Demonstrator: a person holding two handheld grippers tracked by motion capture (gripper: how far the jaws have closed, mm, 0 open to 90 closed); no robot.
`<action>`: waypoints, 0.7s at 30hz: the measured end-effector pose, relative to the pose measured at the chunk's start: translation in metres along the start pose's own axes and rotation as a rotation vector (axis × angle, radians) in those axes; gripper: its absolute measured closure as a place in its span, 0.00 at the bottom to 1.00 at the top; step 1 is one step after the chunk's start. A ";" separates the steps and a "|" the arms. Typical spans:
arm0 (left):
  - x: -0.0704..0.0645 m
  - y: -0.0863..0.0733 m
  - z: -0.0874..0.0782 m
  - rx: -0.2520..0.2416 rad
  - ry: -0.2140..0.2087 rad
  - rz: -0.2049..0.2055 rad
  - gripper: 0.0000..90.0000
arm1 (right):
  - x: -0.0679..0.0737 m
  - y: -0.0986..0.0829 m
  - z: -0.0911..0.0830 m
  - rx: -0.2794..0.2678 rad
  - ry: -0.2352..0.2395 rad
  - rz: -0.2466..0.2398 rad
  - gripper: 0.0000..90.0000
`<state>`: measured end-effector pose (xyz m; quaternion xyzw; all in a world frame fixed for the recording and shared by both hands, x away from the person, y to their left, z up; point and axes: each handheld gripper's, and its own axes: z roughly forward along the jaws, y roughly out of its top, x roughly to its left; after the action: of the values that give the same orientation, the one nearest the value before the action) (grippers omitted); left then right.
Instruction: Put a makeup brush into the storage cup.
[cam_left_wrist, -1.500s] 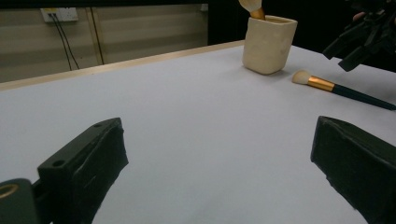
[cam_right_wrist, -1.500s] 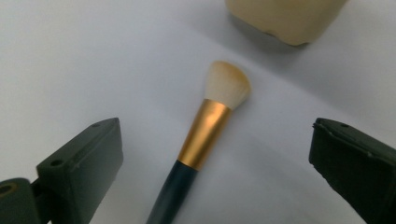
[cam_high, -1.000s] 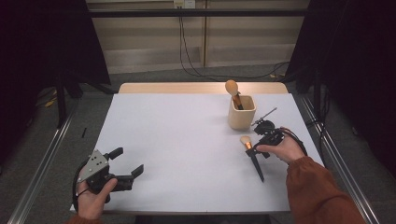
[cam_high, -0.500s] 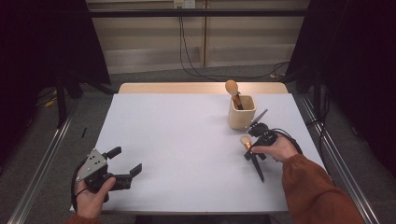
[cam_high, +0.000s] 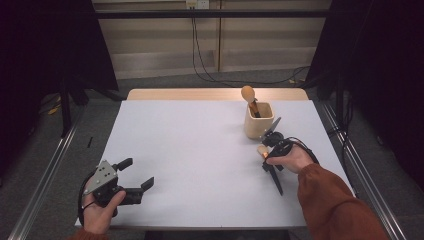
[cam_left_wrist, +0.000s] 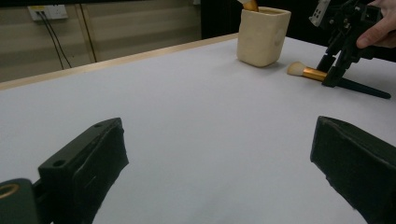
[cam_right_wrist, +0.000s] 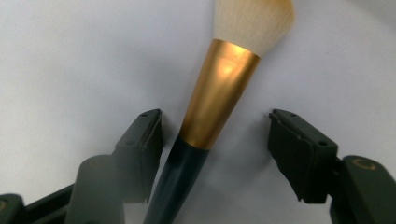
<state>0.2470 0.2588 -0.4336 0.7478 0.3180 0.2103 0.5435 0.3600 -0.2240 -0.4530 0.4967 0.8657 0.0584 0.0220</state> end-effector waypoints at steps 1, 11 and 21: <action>0.000 0.000 0.000 0.000 0.001 -0.002 0.04 | 0.000 0.000 0.000 0.003 0.000 0.003 0.42; -0.001 0.000 0.001 0.004 -0.003 0.001 0.04 | -0.004 0.000 -0.002 -0.002 0.001 0.014 0.58; -0.001 0.000 0.001 0.008 -0.006 0.008 0.04 | -0.007 0.000 -0.004 0.004 0.011 0.025 0.77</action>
<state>0.2474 0.2573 -0.4339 0.7518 0.3143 0.2088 0.5408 0.3633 -0.2302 -0.4492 0.5071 0.8597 0.0596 0.0156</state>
